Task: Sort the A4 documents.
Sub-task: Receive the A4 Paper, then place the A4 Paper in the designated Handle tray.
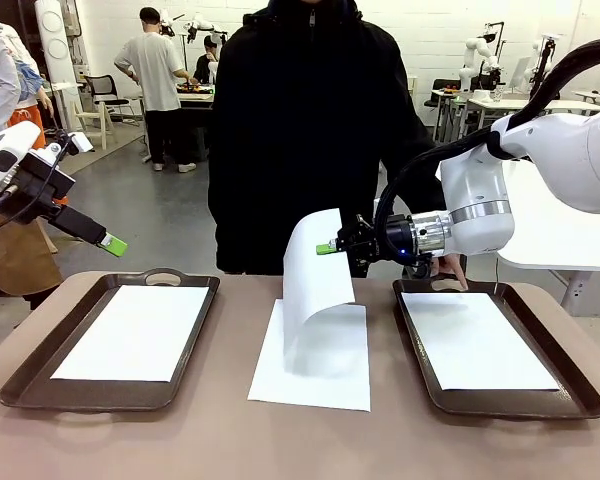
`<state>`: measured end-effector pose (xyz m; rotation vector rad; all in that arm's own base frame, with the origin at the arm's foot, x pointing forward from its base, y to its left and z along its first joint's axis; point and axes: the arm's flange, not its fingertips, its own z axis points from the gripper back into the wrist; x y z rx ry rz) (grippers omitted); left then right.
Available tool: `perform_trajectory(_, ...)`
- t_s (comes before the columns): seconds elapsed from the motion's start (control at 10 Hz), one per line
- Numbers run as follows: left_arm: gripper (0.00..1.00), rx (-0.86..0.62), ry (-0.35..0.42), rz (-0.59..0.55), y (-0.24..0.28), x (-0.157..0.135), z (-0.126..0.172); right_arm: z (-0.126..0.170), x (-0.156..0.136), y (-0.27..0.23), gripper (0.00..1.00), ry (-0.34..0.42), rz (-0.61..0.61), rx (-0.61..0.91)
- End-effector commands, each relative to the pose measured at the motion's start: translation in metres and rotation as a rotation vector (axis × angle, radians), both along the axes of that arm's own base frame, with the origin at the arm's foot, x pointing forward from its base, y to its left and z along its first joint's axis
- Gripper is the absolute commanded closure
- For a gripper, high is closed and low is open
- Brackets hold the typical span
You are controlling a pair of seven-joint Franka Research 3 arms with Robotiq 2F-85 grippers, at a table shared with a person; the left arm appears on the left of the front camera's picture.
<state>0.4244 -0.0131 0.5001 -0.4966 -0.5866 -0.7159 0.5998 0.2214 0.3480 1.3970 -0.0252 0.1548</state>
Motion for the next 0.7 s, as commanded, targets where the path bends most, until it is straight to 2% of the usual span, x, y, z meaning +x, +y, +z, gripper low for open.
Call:
perform_trajectory(0.0,0.0,-0.004,-0.002,-0.001,0.0006,-0.0002,0.0001,-0.0004,0.0007,0.0006,1.0,-0.002,-0.009,-0.004)
perform_trajectory(0.6,0.0,-0.004,-0.002,-0.001,0.0006,-0.0002,0.0001,-0.0004,0.0007,0.0006,1.0,-0.002,-0.009,-0.004)
